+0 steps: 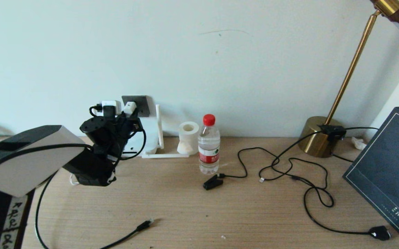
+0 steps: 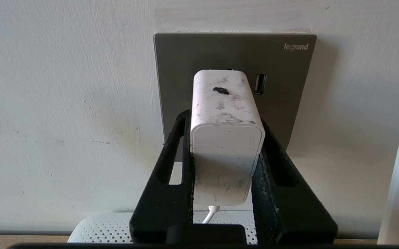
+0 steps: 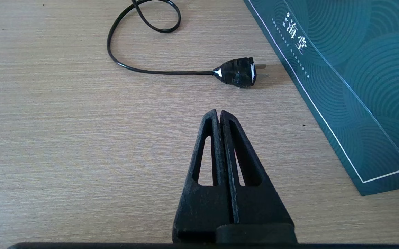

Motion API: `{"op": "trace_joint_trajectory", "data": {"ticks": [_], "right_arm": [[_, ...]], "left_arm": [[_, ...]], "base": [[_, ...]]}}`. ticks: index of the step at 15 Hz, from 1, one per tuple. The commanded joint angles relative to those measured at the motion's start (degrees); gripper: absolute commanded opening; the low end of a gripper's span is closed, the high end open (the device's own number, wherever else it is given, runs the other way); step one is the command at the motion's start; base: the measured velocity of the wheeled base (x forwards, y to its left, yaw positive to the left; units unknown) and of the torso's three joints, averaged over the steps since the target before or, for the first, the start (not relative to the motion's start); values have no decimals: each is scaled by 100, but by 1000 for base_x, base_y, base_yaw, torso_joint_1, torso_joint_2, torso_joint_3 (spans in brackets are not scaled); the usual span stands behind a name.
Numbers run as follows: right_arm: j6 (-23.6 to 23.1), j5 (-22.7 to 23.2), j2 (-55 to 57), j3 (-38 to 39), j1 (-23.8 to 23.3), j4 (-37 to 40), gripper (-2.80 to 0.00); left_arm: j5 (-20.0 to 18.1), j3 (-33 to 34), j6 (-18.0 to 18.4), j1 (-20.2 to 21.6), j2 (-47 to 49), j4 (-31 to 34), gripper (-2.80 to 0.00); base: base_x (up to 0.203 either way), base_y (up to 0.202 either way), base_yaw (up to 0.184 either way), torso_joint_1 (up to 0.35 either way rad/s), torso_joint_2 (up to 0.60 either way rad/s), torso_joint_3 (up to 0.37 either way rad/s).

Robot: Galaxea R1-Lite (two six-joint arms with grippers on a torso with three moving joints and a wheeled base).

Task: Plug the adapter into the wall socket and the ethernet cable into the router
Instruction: Pick up plug

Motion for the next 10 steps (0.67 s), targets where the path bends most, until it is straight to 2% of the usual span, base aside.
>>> {"op": "trace_joint_trajectory", "data": {"ticks": [1,10], "right_arm": [[-1,0,6,0,-1,-4,-280],[-1,0,6,0,-1,-4,-280]], "left_arm": [[4,-23,3,-4,24,-19,-280],[1,-320,3,-4,100,204,-280]], "base": [[0,0,0,0,0,0],[0,0,0,0,0,0]]}}
